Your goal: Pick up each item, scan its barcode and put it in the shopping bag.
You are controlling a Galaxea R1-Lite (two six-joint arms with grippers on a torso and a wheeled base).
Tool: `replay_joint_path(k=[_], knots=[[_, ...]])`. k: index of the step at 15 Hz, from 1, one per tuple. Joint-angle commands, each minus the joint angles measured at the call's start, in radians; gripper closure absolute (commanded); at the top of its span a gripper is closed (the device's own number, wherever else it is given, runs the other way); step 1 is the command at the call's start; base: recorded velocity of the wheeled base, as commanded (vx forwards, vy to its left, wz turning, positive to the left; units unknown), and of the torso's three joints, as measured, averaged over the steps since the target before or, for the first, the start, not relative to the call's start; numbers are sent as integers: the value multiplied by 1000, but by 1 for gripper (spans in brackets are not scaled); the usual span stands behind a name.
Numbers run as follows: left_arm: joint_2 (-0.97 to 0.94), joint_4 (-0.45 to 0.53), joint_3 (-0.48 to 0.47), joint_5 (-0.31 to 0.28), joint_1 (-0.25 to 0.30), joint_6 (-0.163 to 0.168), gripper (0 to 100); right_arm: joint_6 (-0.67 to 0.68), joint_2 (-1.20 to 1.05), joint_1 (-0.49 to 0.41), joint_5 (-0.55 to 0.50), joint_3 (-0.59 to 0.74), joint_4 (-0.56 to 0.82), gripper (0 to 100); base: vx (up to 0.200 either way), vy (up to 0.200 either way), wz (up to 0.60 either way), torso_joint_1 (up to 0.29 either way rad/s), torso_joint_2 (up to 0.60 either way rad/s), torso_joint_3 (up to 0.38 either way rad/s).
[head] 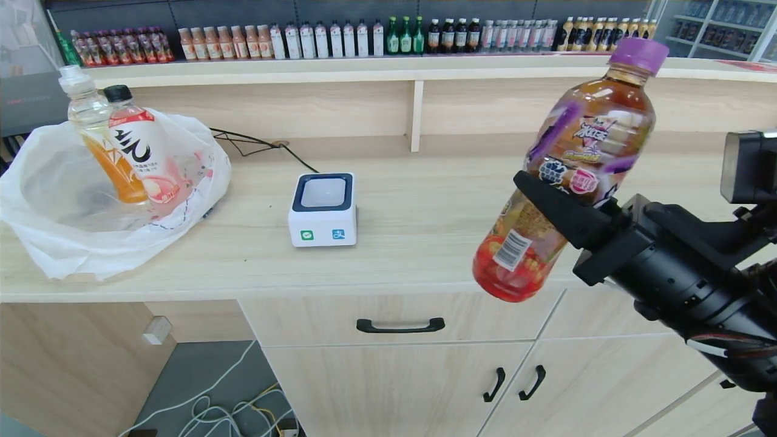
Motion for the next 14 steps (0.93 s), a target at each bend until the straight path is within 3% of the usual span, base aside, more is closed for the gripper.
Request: replay_joint_path(k=[1, 5, 7, 9, 14], knots=[[0, 0, 0, 2, 0, 1, 0, -33, -40, -49, -3, 43, -3, 100, 0, 0, 0, 0, 0, 0], [0, 0, 0, 2, 0, -3, 0, -237, -85, -173, -17, 106, -3, 100, 0, 0, 0, 0, 0, 0], [0, 0, 0, 0, 0, 0, 0, -315, -98, -170, -122, 113, -3, 100, 0, 0, 0, 0, 0, 0], [0, 0, 0, 0, 0, 0, 0, -329, -108, -167, -227, 103, -3, 100, 0, 0, 0, 0, 0, 0], [0, 0, 0, 2, 0, 0, 0, -327, -89, -195, -294, 51, -3, 100, 0, 0, 0, 0, 0, 0]])
